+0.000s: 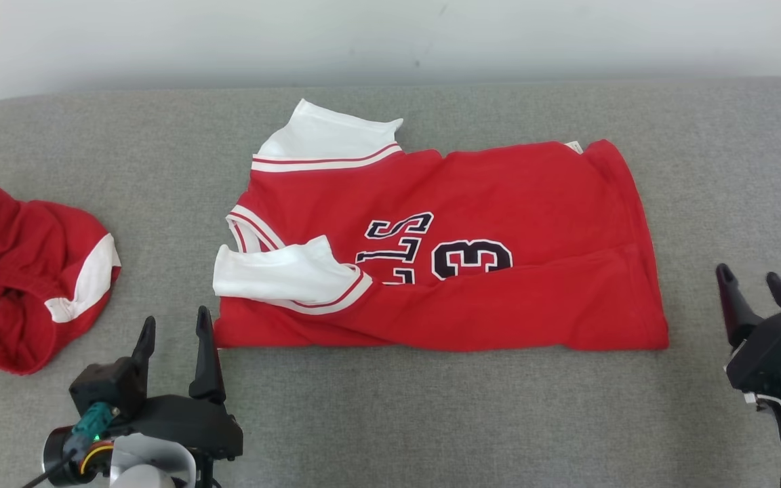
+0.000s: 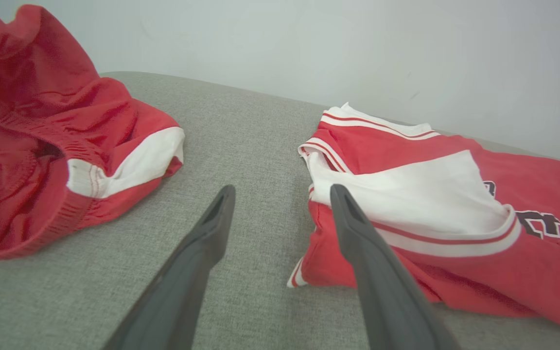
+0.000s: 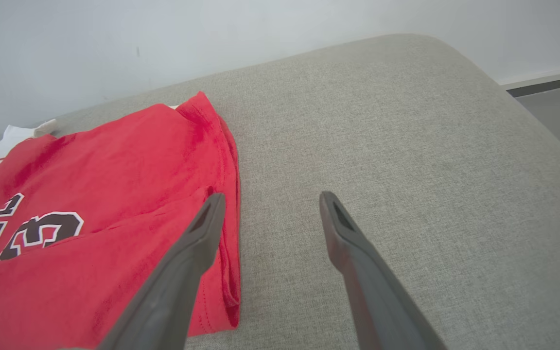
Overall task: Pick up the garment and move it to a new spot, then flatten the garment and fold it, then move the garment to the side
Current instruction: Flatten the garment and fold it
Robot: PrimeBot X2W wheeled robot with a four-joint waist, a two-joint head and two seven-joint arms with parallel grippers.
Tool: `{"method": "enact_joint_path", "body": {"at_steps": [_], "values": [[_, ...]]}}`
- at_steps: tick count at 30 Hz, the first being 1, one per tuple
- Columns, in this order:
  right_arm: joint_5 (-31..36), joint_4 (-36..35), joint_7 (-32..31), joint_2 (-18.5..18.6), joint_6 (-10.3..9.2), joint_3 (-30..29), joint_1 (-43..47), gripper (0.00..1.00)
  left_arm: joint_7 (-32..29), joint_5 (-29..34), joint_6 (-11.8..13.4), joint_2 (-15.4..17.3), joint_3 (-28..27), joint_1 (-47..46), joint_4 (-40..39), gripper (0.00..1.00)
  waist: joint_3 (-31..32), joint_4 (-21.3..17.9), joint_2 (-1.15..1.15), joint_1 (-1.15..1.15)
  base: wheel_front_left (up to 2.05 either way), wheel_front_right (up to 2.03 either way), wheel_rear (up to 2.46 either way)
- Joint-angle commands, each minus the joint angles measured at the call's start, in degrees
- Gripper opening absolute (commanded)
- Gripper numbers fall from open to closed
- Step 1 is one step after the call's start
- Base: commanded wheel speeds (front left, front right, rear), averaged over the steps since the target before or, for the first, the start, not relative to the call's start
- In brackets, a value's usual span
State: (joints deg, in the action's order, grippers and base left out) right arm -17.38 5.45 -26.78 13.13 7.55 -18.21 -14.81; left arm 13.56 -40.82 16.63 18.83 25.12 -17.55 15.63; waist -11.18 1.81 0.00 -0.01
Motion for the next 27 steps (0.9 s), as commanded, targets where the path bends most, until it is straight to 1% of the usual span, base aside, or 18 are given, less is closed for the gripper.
{"method": "enact_joint_path", "body": {"at_steps": [1, 2, 3, 8, 12, 18, 22, 27], "values": [[0.93, -1.28, -0.38, -0.87, -0.14, -0.37, 1.01, 1.00, -0.21, 0.98, 0.62, 0.44, 0.15, 0.76, -0.85, 1.00, 0.15, -0.17, 0.00, 0.01, 0.00, 0.00, 0.00], [2.64, -4.44, -1.36, -2.48, -0.14, -1.23, 2.31, 1.00, -1.35, 1.85, 1.87, 1.12, 1.03, 1.46, -2.46, 1.00, 0.32, -0.19, 0.00, 0.01, 0.00, 0.00, 0.00], [2.64, -4.44, -1.36, -2.48, -0.14, -1.23, 2.31, 1.00, -1.35, 1.85, 1.87, 1.12, 1.03, 1.46, -2.46, 1.00, 0.32, -0.19, 0.00, 0.01, 0.00, 0.00, 0.00], [6.06, -9.43, -4.71, -5.84, -0.14, -0.91, 5.46, 1.00, -5.29, 4.61, 4.18, 2.12, 3.83, 1.05, -4.54, 1.00, 0.51, -0.21, 0.00, 0.01, 0.00, 0.00, 0.00], [7.50, -10.96, -7.17, -7.94, -0.14, 0.23, 6.57, 1.00, -8.46, 6.10, 5.15, 2.28, 5.81, -1.32, -3.78, 1.00, 0.60, -0.20, 0.00, 0.01, 0.00, 0.00, 0.00], [8.15, -10.17, -11.24, -9.24, -0.14, 2.27, 5.78, 1.00, -14.47, 6.96, 5.60, 1.85, 8.09, -5.17, 0.09, 1.00, 0.21, -0.57, 0.00, 0.01, 0.00, 0.00, 0.00], [8.75, -8.52, -11.60, -9.55, -0.14, 3.04, 3.85, 1.00, -17.35, 5.96, 5.34, 1.39, 8.49, -6.95, 2.97, 1.00, -0.50, -0.98, 0.00, 0.01, 0.00, 0.00, 0.00], [9.36, -6.35, -12.19, -9.87, -0.14, 3.53, 1.50, 1.00, -19.27, 4.01, 5.34, 0.66, 7.63, -8.18, 6.42, 1.00, -1.68, -1.41, 0.00, 0.01, 0.00, 0.00, 0.00]]}}
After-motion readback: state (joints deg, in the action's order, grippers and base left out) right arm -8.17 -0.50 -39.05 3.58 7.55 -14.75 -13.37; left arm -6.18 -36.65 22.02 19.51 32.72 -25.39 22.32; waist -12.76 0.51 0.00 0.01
